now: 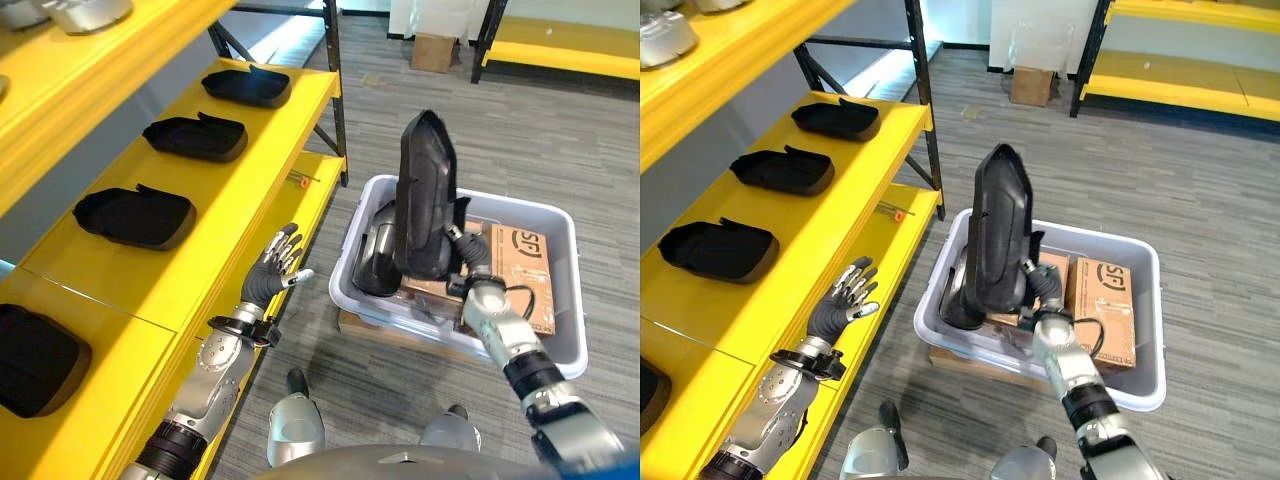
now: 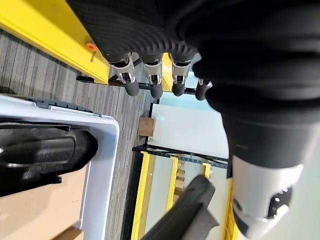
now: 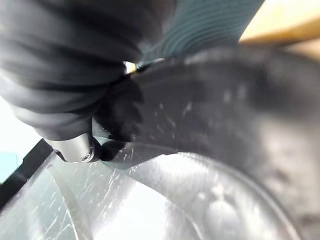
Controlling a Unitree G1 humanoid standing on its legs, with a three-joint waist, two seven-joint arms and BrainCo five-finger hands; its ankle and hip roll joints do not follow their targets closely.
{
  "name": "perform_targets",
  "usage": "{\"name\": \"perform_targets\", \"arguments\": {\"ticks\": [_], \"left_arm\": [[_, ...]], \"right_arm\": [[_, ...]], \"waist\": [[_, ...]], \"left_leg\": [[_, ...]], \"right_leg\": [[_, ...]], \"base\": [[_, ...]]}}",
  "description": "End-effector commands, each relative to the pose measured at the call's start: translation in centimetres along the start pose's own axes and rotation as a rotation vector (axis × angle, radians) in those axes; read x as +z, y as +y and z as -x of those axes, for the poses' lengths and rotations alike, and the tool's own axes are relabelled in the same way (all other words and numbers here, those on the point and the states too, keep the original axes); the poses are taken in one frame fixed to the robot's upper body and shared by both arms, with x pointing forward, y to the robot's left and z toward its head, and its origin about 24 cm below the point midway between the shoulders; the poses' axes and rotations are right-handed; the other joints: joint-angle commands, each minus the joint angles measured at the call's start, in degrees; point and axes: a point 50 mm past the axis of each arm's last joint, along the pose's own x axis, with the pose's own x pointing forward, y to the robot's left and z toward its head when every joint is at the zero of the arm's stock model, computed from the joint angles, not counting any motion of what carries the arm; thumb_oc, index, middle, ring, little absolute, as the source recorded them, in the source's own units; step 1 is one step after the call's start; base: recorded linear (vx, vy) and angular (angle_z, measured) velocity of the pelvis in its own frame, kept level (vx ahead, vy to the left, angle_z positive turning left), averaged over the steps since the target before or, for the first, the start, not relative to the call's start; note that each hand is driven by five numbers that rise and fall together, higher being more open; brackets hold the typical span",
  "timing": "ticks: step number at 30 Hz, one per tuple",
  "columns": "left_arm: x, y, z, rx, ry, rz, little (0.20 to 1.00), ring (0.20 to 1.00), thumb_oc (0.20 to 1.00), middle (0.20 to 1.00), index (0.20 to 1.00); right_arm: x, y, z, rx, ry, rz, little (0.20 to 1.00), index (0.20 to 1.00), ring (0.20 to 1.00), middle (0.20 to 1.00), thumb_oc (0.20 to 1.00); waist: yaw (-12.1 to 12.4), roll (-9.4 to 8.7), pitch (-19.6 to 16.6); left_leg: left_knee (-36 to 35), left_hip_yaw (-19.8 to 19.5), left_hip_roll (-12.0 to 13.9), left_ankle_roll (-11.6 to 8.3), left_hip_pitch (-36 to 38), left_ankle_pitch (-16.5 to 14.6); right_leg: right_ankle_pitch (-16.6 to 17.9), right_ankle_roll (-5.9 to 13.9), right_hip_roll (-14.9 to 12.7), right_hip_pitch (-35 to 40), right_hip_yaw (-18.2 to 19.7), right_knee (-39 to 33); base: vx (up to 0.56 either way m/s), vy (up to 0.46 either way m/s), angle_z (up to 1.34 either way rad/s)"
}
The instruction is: Move parts from the plastic box to the shelf.
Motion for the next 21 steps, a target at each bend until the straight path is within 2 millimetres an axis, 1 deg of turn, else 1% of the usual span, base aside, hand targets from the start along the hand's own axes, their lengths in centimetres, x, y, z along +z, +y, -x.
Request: {"name": "perform_targets", "arguments": {"ticks": [1, 2, 3, 4, 5, 6, 8, 9, 10, 11, 12, 13, 14, 15, 16, 18, 21], "left_arm": [[3.4, -0.7, -0.9, -0.077, -0.163, -0.088, 1.0, 1.0, 1.0, 1.0, 1.0], [3.4, -0.7, -0.9, -0.074, -0.164, -0.102, 1.0, 1.0, 1.0, 1.0, 1.0], [3.4, -0.6, -0.8, -0.07, -0.169, -0.124, 1.0, 1.0, 1.0, 1.0, 1.0], [3.4, -0.6, -0.8, -0.069, -0.168, -0.124, 1.0, 1.0, 1.0, 1.0, 1.0], [3.7, -0.5, -0.8, -0.052, -0.183, -0.132, 1.0, 1.0, 1.0, 1.0, 1.0], [3.7, -0.5, -1.0, -0.053, -0.186, -0.138, 1.0, 1.0, 1.0, 1.0, 1.0], [3.7, -0.5, -1.3, -0.069, -0.177, -0.141, 1.0, 1.0, 1.0, 1.0, 1.0], [3.6, -0.5, -1.4, -0.087, -0.163, -0.137, 1.0, 1.0, 1.0, 1.0, 1.0], [3.5, -0.4, -1.5, -0.09, -0.155, -0.132, 1.0, 1.0, 1.0, 1.0, 1.0], [3.5, -0.4, -1.5, -0.093, -0.149, -0.125, 1.0, 1.0, 1.0, 1.0, 1.0], [3.3, -0.6, -1.5, -0.109, -0.139, -0.109, 1.0, 1.0, 1.0, 1.0, 1.0], [3.2, -0.8, -1.6, -0.122, -0.131, -0.093, 1.0, 1.0, 1.0, 1.0, 1.0], [3.1, -1.0, -1.7, -0.132, -0.124, -0.083, 1.0, 1.0, 1.0, 1.0, 1.0], [2.9, -1.6, -1.9, -0.161, -0.112, -0.069, 1.0, 1.0, 1.0, 1.0, 1.0], [2.8, -1.7, -2.0, -0.167, -0.105, -0.064, 1.0, 1.0, 1.0, 1.0, 1.0], [2.6, -1.8, -2.1, -0.172, -0.096, -0.058, 1.0, 1.0, 1.0, 1.0, 1.0], [2.4, -1.7, -1.9, -0.172, -0.087, -0.058, 1.0, 1.0, 1.0, 1.0, 1.0]], "right_arm": [[4.5, 0.8, -0.3, 0.08, -0.188, -0.095, 0.2, 0.2, 0.2, 0.2, 0.2], [4.1, 1.1, -0.1, 0.089, -0.18, -0.103, 0.2, 0.2, 0.2, 0.2, 0.2], [3.6, 1.8, 0.2, 0.111, -0.167, -0.113, 0.2, 0.2, 0.2, 0.2, 0.2], [3.6, 1.9, 0.2, 0.111, -0.167, -0.113, 0.2, 0.2, 0.2, 0.2, 0.2], [2.9, 3.3, 0.6, 0.171, -0.143, -0.118, 0.2, 0.2, 0.2, 0.2, 0.2], [2.6, 3.5, 0.8, 0.184, -0.135, -0.121, 0.2, 0.2, 0.2, 0.2, 0.2], [1.9, 3.4, 1.2, 0.18, -0.119, -0.133, 0.2, 0.2, 0.2, 0.2, 0.2], [1.1, 2.8, 1.5, 0.166, -0.096, -0.147, 0.2, 0.2, 0.2, 0.2, 0.2], [0.7, 2.4, 1.7, 0.161, -0.087, -0.15, 0.2, 0.2, 0.2, 0.2, 0.2], [0.5, 2.1, 1.7, 0.157, -0.079, -0.152, 0.2, 0.2, 0.2, 0.2, 0.2], [0.3, 1.5, 1.8, 0.147, -0.074, -0.154, 0.2, 0.2, 0.2, 0.2, 0.2], [0.2, 1.1, 2.0, 0.135, -0.073, -0.151, 0.2, 0.2, 0.2, 0.2, 0.2], [0.1, 1.0, 2.1, 0.125, -0.073, -0.151, 0.2, 0.2, 0.2, 0.2, 0.2], [0.0, 0.8, 2.3, 0.097, -0.071, -0.157, 0.2, 0.2, 0.2, 0.2, 0.2], [-0.1, 0.6, 2.3, 0.09, -0.072, -0.153, 0.2, 0.2, 0.2, 0.2, 0.2], [-0.2, 0.3, 2.3, 0.091, -0.075, -0.152, 0.2, 0.2, 0.2, 0.2, 0.2], [-0.2, 0.1, 2.4, 0.091, -0.08, -0.142, 0.2, 0.2, 0.2, 0.2, 0.2]], "waist": [[0.76, 2.02, 0.01], [0.91, 1.98, -0.18], [1.35, 1.92, -0.5], [1.36, 1.87, -0.53], [1.72, 2.03, -0.72], [1.07, 2.1, -0.97], [-0.27, 2.04, -1.78], [-1.12, 1.6, -3.1], [-1.43, 1.36, -3.69], [-1.67, 1.16, -4.05], [-2.13, 1.05, -4.56], [-2.69, 0.87, -4.81], [-3.24, 0.76, -4.91], [-4.19, 0.75, -5.2], [-4.46, 0.64, -5.4], [-4.49, 0.58, -5.66], [-4.41, 0.62, -5.58]], "left_leg": [[0.3, -0.01, -2.29, 2.42, 5.01, -4.65], [-0.05, 0.55, -2.81, 2.74, 5.35, -4.78], [-0.96, 1.66, -3.76, 3.23, 6.18, -5.01], [-1.09, 1.71, -3.86, 3.29, 6.26, -4.98], [-4.32, 3.19, -5.6, 4.51, 8.05, -5.42], [-5.17, 2.52, -5.97, 4.93, 7.95, -5.36], [-6.09, 0.94, -6.4, 5.26, 7.48, -4.86], [-7.13, -0.61, -7.47, 5.45, 7.07, -4.28], [-7.59, -1.32, -8.04, 5.41, 6.97, -4.12], [-7.97, -2.0, -8.53, 5.37, 6.94, -4.02], [-8.77, -3.29, -9.19, 5.66, 6.24, -2.84], [-9.29, -5.05, -10.04, 5.66, 6.09, -2.58], [-9.48, -6.53, -10.73, 5.72, 5.88, -2.47], [-9.67, -9.48, -11.97, 6.11, 5.34, -2.61], [-10.06, -10.67, -12.55, 6.25, 5.31, -2.65], [-10.87, -12.44, -13.07, 6.2, 5.27, -2.26], [-11.19, -14.01, -13.15, 6.0, 5.13, -2.2]], "right_leg": [[-2.38, -0.84, 0.99, 0.01, -4.11, 7.72], [-1.3, -0.71, 0.57, -0.03, -4.74, 7.6], [1.05, -0.29, -0.19, -0.36, -6.27, 7.39], [1.17, -0.21, -0.24, -0.34, -6.22, 7.3], [5.4, 1.33, -2.15, -3.53, -7.16, 10.31], [4.45, 1.4, -0.91, -4.46, -5.15, 10.94], [1.51, 0.93, 3.18, -4.8, -1.85, 10.43], [-1.59, 0.0, 8.16, -3.95, 0.08, 8.47], [-3.39, -0.9, 10.77, -3.15, 0.45, 7.14], [-4.6, -1.67, 12.77, -2.53, 0.96, 5.92], [-4.64, -3.54, 16.55, -2.32, 2.51, 3.47], [-5.06, -4.39, 18.87, -2.07, 4.87, 2.4], [-5.21, -5.0, 20.55, -1.92, 7.08, 1.69], [-5.44, -6.03, 22.83, -1.97, 11.38, 1.17], [-5.3, -6.29, 23.37, -1.73, 12.23, 0.37], [-4.73, -6.46, 23.77, -1.44, 12.71, -1.05], [-4.26, -6.54, 23.66, -0.98, 13.23, -2.65]], "base": [[-0.06, 0.268, 0.16], [-0.09, 0.288, 0.19], [-0.05, 0.167, 0.17], [-0.13, 0.318, -0.24], [-0.11, 0.259, -0.36], [-0.12, 0.259, -0.5], [-0.02, 0.012, 0.18], [0.02, -0.036, 0.63], [0.03, -0.048, 0.81], [-0.02, -0.071, 1.06], [-0.03, -0.075, 1.08], [-0.04, -0.077, 0.89], [0.0, -0.066, 0.95], [-0.03, -0.068, 1.2], [-0.05, -0.071, 1.52], [-0.07, -0.079, 1.18], [-0.09, -0.105, 0.12]]}}
